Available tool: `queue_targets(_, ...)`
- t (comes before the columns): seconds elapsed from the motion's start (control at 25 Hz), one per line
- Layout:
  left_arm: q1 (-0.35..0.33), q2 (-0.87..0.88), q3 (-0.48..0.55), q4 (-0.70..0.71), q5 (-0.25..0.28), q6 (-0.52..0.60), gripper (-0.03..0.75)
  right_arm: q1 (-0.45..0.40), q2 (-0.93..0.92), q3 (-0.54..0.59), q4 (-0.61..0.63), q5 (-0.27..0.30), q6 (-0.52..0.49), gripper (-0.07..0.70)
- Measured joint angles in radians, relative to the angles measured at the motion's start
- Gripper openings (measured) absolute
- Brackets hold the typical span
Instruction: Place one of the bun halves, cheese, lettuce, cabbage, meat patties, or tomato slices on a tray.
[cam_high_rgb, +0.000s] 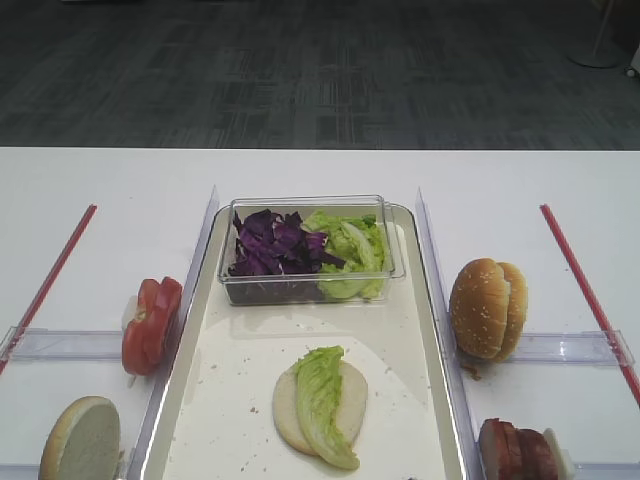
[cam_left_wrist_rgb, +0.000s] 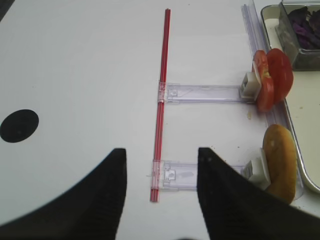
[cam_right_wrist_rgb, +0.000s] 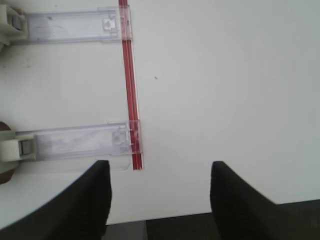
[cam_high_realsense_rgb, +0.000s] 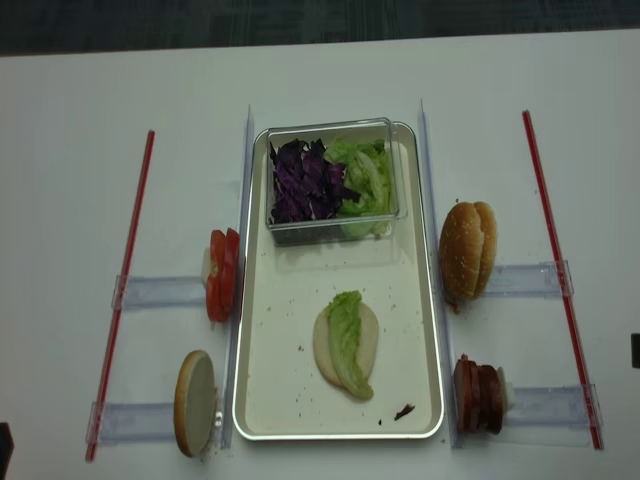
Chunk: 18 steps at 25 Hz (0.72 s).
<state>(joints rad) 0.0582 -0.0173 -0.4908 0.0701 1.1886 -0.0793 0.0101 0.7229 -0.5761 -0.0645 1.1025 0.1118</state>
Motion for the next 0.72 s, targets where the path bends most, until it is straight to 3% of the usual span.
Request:
queue_targets(0.24, 0.000, 0.000, 0.000, 0.000, 0.000, 0.000, 0.302, 0.000, -0.148, 0.080, -0.002, 0.007, -0.002, 0.460)
queue_targets(0.72, 0.000, 0.000, 0.000, 0.000, 0.000, 0.000, 0.302, 0.000, -0.370, 0.086, -0.002, 0.014, -0.007, 0.460)
